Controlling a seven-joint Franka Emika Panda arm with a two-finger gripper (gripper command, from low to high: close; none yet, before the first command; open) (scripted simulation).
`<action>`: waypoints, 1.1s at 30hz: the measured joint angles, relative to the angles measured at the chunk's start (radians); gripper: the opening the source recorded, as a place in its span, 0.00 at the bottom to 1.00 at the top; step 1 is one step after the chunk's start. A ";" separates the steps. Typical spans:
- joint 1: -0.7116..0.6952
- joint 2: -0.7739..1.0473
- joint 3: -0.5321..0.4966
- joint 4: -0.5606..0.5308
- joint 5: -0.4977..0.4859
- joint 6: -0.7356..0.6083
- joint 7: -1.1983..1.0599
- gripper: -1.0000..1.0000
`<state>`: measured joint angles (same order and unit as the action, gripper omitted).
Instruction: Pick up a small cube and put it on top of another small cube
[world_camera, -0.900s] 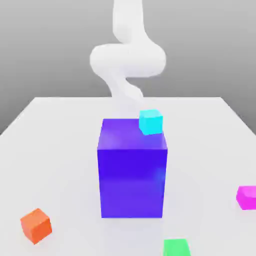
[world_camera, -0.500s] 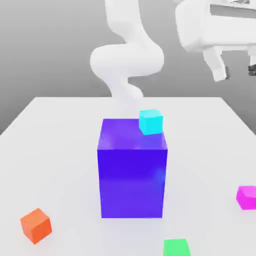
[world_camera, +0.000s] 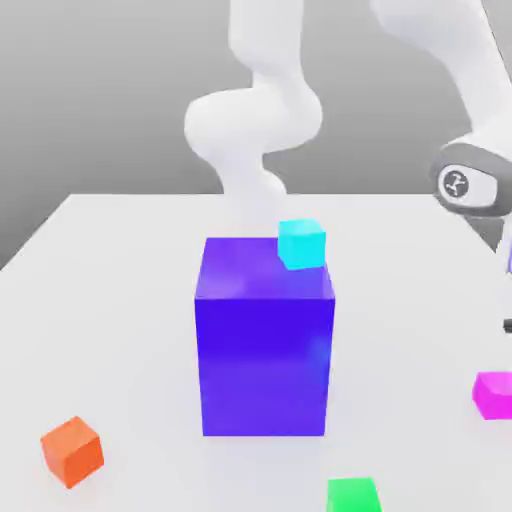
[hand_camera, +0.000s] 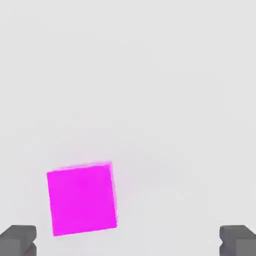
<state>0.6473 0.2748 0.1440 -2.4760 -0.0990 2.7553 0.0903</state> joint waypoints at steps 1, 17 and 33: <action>0.012 0.036 -0.010 0.005 -0.017 0.026 0.007 0.50; -0.005 -0.016 -0.012 0.000 0.013 -0.025 -0.013 0.00; -0.304 -0.016 -0.262 0.152 0.158 -0.176 0.003 0.00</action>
<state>0.3431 0.2590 -0.1177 -2.3242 0.0593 2.5795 0.0930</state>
